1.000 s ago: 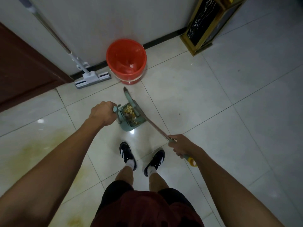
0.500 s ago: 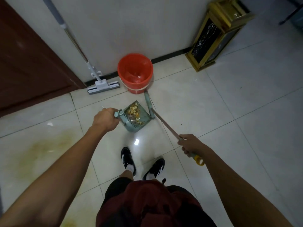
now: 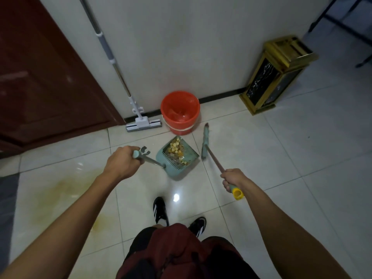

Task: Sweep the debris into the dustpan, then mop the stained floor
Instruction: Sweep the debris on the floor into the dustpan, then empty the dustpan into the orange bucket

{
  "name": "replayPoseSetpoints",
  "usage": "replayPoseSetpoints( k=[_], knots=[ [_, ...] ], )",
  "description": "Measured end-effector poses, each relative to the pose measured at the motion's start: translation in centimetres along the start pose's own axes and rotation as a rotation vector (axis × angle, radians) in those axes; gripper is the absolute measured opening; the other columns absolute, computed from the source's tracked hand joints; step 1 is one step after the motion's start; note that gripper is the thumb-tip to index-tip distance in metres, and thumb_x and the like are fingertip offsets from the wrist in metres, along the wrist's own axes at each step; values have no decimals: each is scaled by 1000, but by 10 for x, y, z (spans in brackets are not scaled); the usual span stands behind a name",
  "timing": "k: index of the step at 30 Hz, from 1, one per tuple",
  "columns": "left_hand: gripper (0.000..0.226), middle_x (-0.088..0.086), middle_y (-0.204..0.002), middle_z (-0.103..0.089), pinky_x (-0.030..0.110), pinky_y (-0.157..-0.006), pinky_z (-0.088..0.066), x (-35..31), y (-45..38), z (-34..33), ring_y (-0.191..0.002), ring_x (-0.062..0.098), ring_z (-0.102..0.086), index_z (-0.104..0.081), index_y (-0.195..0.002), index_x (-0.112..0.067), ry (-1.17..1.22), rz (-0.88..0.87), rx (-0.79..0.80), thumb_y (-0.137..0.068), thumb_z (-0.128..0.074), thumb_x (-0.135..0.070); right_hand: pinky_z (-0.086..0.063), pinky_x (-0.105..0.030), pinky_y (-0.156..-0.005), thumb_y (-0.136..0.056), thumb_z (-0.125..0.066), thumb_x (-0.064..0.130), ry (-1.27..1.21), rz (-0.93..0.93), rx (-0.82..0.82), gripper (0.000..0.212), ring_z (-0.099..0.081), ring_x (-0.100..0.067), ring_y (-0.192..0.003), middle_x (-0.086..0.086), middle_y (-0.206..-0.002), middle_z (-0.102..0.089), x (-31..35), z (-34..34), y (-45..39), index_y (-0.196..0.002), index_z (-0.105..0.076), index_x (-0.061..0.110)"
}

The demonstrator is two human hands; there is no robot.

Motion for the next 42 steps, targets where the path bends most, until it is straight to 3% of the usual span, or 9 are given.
replayPoseSetpoints(
  k=[4, 10, 21, 26, 32, 36, 42],
  knots=[
    [17, -5, -68, -65, 31, -61, -43, -6, 16, 27, -71, 21, -61, -66, -69, -26, 74, -2, -63, -84, -75, -26, -34, -18, -35, -96, -49, -3, -35, 8, -20, 5, -37, -16, -30, -9, -48, -45, 11, 1, -2, -94, -54, -3],
    [11, -7, -69, -66, 32, -64, -45, -26, 33, 61, -68, 19, -60, -70, -75, -27, 150, -66, -143, -82, -79, -24, -34, -16, -34, -96, -49, -3, -29, 53, -24, 9, -37, -16, -26, -10, -50, -45, 30, 6, 8, -89, -52, -6],
    [15, -9, -60, -65, 40, -65, -57, -50, 38, 105, -52, 11, -54, -79, -94, -25, 262, -143, -310, -80, -81, -19, -37, -18, -35, -96, -51, 0, -2, 91, -21, 17, -41, -17, -32, -12, -56, -48, 53, 7, 7, -111, -53, -8],
    [18, -2, -76, -73, 42, -65, -58, -52, 33, 117, -59, 17, -59, -79, -97, -28, 280, -163, -328, -81, -81, -23, -38, -20, -36, -94, -50, 0, 4, 109, -35, 14, -44, -19, -33, -14, -57, -51, 66, 4, 9, -106, -53, -7],
    [24, -7, -82, -74, 45, -74, -60, -53, 25, 119, -80, 24, -69, -75, -97, -35, 246, -112, -349, -73, -72, -38, -39, -19, -34, -95, -49, -1, 17, 132, -47, 11, -43, -20, -36, -15, -61, -51, 78, -1, 11, -103, -53, -8],
    [27, -6, -82, -73, 45, -74, -59, -51, 14, 117, -82, 27, -68, -72, -97, -38, 206, -97, -346, -71, -66, -42, -39, -19, -34, -95, -52, 1, 16, 125, -53, 15, -44, -19, -36, -16, -62, -53, 81, -2, 8, -106, -54, -8],
    [13, -5, -78, -72, 45, -71, -59, -48, -7, 118, -75, 27, -67, -73, -93, -31, 120, -98, -349, -81, -68, -32, -39, -20, -34, -95, -50, 0, 7, 104, -61, 19, -45, -18, -31, -17, -63, -53, 87, -5, -8, -111, -54, -9]
  ],
)
Point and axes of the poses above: each hand's wrist, its own y-axis away from the middle knuckle, its own z-axis out of the back of the hand, x = y × z, the point moved 5 cm from there along -y, towards the middle knuckle
